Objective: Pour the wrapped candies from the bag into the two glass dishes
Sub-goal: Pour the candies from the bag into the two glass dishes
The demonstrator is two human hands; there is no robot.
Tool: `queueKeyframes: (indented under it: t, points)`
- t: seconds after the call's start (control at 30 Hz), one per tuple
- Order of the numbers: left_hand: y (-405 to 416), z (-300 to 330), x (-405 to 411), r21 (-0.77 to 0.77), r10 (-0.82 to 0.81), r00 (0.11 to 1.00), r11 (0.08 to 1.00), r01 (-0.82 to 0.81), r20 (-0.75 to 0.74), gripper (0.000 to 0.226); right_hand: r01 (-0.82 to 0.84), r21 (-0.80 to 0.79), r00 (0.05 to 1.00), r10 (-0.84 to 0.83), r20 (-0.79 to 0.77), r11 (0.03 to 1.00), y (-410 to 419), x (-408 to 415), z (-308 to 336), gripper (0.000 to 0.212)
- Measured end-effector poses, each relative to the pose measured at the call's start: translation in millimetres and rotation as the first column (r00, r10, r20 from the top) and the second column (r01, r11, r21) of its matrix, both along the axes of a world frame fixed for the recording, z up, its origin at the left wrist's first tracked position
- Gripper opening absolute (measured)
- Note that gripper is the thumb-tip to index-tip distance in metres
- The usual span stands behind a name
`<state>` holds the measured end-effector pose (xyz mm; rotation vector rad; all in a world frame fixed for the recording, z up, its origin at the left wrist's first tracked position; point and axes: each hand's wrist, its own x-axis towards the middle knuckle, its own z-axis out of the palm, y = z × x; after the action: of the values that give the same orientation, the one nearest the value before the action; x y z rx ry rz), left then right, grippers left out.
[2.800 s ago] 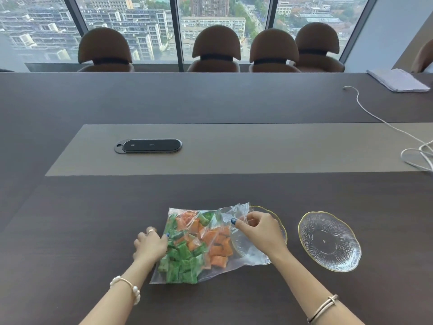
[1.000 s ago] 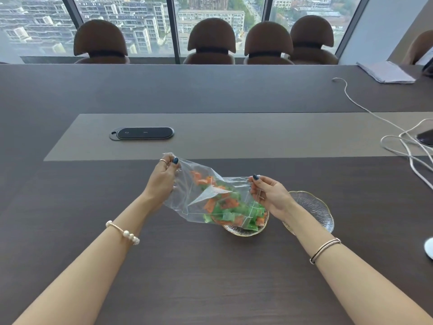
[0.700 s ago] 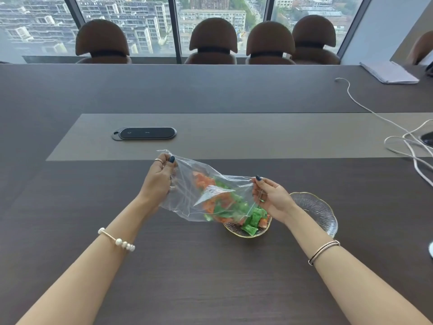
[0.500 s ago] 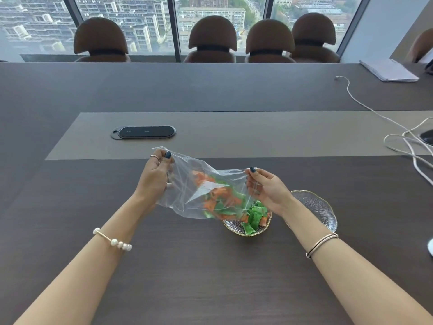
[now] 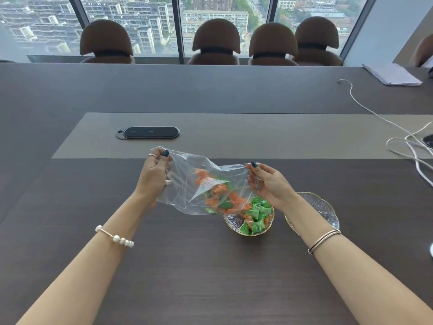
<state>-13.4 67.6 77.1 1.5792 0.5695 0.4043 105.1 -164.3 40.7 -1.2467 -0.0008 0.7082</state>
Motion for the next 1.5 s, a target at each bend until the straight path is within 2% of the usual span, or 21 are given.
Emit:
queueKeyframes:
  t: [0.2,0.43,0.6,0.93,1.17,1.37,1.5]
  points:
    - [11,-11,-5,0.005,0.033,0.999,0.999,-0.033,-0.007,0.024,-0.007,-0.012,1.000,0.007,0.025,1.000,8,-3,12,0.017]
    - [21,-36,-19,-0.022,0.125,0.992,0.992,-0.125,-0.025,0.025,0.000,-0.169,0.980,0.033,0.195,0.986,27,-7,38,0.015]
    - [24,-46,-23,-0.072,0.119,0.992,0.990,-0.122,-0.046,0.024,0.021,-0.203,0.963,0.035,0.267,0.979,29,-6,50,0.016]
    - [-8,-30,2,-0.086,0.057,0.998,0.995,-0.056,0.010,0.021,0.114,-0.173,0.959,-0.063,0.277,0.978,-21,5,69,0.014]
    - [-87,-14,48,-0.075,-0.044,0.997,0.996,0.049,0.065,0.023,0.253,-0.156,0.953,-0.218,0.210,0.955,-112,25,62,0.013]
    - [-163,-5,84,-0.070,-0.132,0.990,0.988,0.136,0.059,0.024,0.324,-0.150,0.946,-0.319,0.054,0.934,-191,46,24,0.012]
    - [-195,-4,95,-0.078,-0.132,0.991,0.988,0.134,0.036,0.024,0.313,-0.153,0.945,-0.323,-0.046,0.937,-216,54,-7,0.013]
